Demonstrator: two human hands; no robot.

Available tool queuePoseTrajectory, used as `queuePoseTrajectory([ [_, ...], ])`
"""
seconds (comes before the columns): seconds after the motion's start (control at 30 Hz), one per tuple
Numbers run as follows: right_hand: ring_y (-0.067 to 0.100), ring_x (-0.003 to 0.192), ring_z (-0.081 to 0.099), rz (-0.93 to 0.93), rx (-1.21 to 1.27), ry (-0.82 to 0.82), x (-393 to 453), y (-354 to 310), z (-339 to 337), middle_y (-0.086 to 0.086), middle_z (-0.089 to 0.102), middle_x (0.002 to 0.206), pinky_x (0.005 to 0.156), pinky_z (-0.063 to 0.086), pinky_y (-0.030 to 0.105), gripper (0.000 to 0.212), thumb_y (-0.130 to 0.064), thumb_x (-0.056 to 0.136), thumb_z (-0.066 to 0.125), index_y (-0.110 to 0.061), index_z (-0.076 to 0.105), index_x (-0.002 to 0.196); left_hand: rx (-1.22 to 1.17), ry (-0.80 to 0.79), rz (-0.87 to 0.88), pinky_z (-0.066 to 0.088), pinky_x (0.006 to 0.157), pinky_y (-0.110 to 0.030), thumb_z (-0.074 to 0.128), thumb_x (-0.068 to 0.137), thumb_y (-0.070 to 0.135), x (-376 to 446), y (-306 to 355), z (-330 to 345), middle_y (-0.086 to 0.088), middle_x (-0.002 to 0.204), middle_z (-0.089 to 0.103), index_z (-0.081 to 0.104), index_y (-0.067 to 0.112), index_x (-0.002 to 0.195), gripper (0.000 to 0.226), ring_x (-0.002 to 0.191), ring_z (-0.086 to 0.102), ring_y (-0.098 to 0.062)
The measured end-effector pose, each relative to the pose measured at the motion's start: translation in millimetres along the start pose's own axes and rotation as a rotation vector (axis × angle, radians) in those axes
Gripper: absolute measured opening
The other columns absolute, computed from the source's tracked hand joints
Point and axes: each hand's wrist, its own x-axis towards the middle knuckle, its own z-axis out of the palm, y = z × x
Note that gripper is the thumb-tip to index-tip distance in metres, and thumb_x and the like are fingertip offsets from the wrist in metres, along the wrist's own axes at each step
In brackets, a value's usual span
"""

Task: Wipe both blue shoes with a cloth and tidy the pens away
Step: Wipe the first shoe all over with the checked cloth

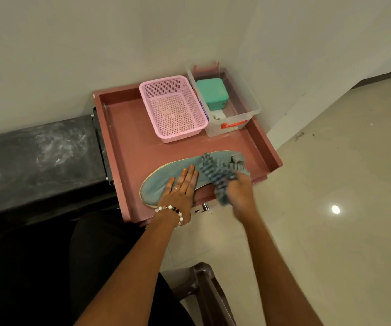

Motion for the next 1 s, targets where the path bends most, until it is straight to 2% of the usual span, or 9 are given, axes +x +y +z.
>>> queuePoseTrajectory([
  [0.1,0.021,0.072,0.064,0.186,0.191,0.295,8.4,-23.7,-48.5,0.007,0.065,0.08,0.058,0.05,0.028,0.023,-0.005,0.093,0.041,-0.007,0.063,0.087,0.01,0.005,-0.005,-0.007,0.117,-0.041,0.055,0.091,0.025,-1.0,1.7,-1.6,-0.003,0.153,-0.036,-0.031,0.01,0.144,0.102,0.144,-0.025,-0.021],
  [0.23,0.015,0.07,0.058,-0.069,0.244,0.732,14.5,-52.5,-70.1,-0.001,0.06,0.078,0.06,0.046,0.023,0.022,-0.007,0.091,0.042,-0.012,0.061,0.083,0.019,-0.007,-0.009,-0.006,0.117,-0.041,0.054,0.09,0.022,-0.5,1.7,-2.8,-0.003,0.153,-0.035,-0.031,0.01,0.144,0.102,0.144,-0.024,-0.022],
  [0.37,0.009,0.084,0.056,-0.252,-0.165,0.29,38.4,-47.0,-41.0,-0.003,0.059,0.094,0.081,0.05,0.024,0.025,-0.007,0.097,0.041,-0.011,0.059,0.114,0.027,0.001,-0.01,-0.005,0.117,-0.041,0.053,0.089,0.021,0.7,1.7,-1.9,-0.004,0.154,-0.034,-0.03,0.009,0.145,0.1,0.145,-0.023,-0.022],
  [0.47,0.029,0.129,0.042,-0.386,-0.544,0.003,55.1,-3.0,-16.3,0.015,0.049,0.137,0.111,0.031,0.038,0.055,0.007,0.084,0.041,-0.006,0.047,0.137,0.017,0.005,-0.011,-0.006,0.117,-0.042,0.057,0.089,0.023,1.4,1.2,-0.1,-0.003,0.153,-0.035,-0.03,0.01,0.145,0.104,0.144,-0.024,-0.021],
  [0.57,0.033,0.145,0.008,-0.423,-0.555,0.072,51.4,20.4,3.3,0.015,0.022,0.154,0.118,0.007,0.038,0.069,0.006,0.076,0.036,-0.002,0.033,0.144,0.008,0.01,-0.019,-0.005,0.117,-0.042,0.057,0.089,0.026,1.5,1.1,1.5,-0.002,0.154,-0.034,-0.031,0.011,0.144,0.105,0.145,-0.024,-0.021],
  [0.73,0.03,0.145,-0.007,-0.358,-0.556,0.185,12.6,35.9,44.3,0.015,0.006,0.157,0.118,0.008,0.039,0.071,0.001,0.081,0.038,-0.002,0.013,0.148,0.032,-0.004,-0.021,-0.007,0.117,-0.043,0.06,0.087,0.024,1.3,2.1,2.4,-0.004,0.154,-0.035,-0.028,0.01,0.146,0.106,0.144,-0.025,-0.021],
  [0.87,0.03,0.142,0.022,-0.417,-0.508,0.063,-13.0,42.6,46.2,0.018,0.038,0.146,0.114,0.022,0.037,0.059,-0.001,0.078,0.043,0.0,0.044,0.137,0.044,-0.018,0.001,-0.006,0.118,-0.044,0.058,0.086,0.02,0.4,0.7,2.3,-0.005,0.152,-0.038,-0.017,0.01,0.15,0.099,0.143,-0.027,-0.022],
  [0.93,0.03,0.116,0.056,-0.355,-0.417,0.013,-4.7,20.1,18.1,0.017,0.061,0.122,0.099,0.046,0.038,0.051,0.011,0.076,0.045,-0.003,0.061,0.122,0.043,-0.024,0.0,-0.008,0.117,-0.043,0.055,0.086,0.016,0.1,0.2,0.6,-0.004,0.151,-0.038,-0.026,0.009,0.146,0.101,0.144,-0.026,-0.023],
  [1.0,0.022,0.095,0.059,-0.24,-0.317,0.007,0.8,-8.3,-14.6,0.012,0.066,0.103,0.081,0.051,0.027,0.049,0.017,0.077,0.038,-0.003,0.065,0.112,0.05,-0.035,0.003,-0.009,0.116,-0.043,0.054,0.086,0.014,-0.4,0.5,-0.5,-0.005,0.152,-0.037,-0.029,0.009,0.144,0.102,0.143,-0.027,-0.023],
])
